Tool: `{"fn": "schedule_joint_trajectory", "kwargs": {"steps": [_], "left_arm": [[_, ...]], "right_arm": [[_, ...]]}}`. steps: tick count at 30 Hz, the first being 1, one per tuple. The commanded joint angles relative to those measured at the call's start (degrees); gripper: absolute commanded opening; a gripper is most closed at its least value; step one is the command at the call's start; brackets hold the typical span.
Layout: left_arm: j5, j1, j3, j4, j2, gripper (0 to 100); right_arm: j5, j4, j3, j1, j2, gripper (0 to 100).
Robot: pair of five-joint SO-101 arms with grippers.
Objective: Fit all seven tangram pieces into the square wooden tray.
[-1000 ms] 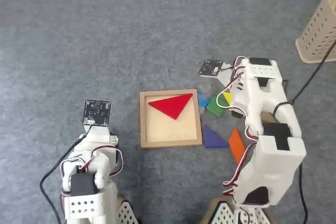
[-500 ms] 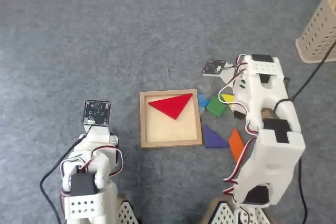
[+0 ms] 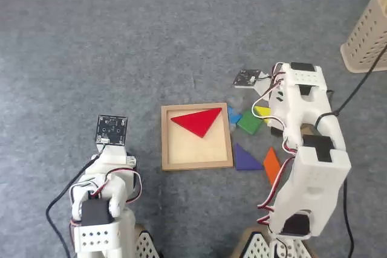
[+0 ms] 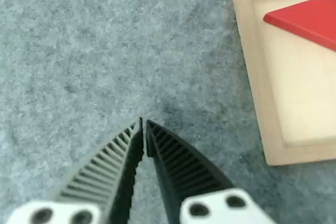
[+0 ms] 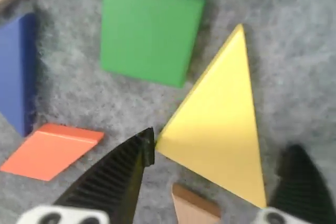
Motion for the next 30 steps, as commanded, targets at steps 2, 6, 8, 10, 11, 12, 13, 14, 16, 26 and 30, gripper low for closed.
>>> {"fn": "schedule_joint_trajectory", "kwargs": {"steps": [2, 6, 8, 10, 11, 12, 13, 14, 16, 26, 30], "left_arm": [[-0.3, 0.0, -0.4, 0.4, -1.1, 1], [-0.3, 0.0, -0.4, 0.4, -1.1, 1], [-0.3, 0.0, -0.4, 0.4, -1.1, 1], [-0.3, 0.0, -0.4, 0.4, -1.1, 1], [-0.3, 0.0, -0.4, 0.4, -1.1, 1], [-0.3, 0.0, -0.4, 0.4, -1.1, 1], [-0.3, 0.0, -0.4, 0.4, -1.1, 1], [-0.3, 0.0, -0.4, 0.4, -1.1, 1], [-0.3, 0.0, -0.4, 0.4, -1.1, 1], [-0.3, 0.0, -0.4, 0.4, -1.1, 1], [-0.3, 0.0, -0.4, 0.4, -1.1, 1]], "right_arm": [[-5.5, -1.7, 0.4, -0.6, 0.9, 22.7], [-7.6, -2.2, 0.1, -0.6, 0.7, 22.7], [-9.5, -1.7, -1.0, -0.6, 0.0, 22.7], [-11.4, -1.6, -1.5, -0.6, -1.7, 22.7], [-12.1, -1.6, -1.5, -0.6, -3.0, 22.7], [-12.7, -1.5, -1.3, -0.7, -4.5, 22.7], [-13.3, -1.4, -1.1, -0.9, -6.1, 22.7], [-13.8, -0.6, -1.1, -1.5, -7.8, 22.7], [-14.5, 1.5, -1.1, -2.7, -10.9, 22.7], [-21.4, 7.6, -1.1, -17.6, -24.4, 22.7], [-23.1, 8.4, -1.1, -24.1, -26.4, 22.7]]}}
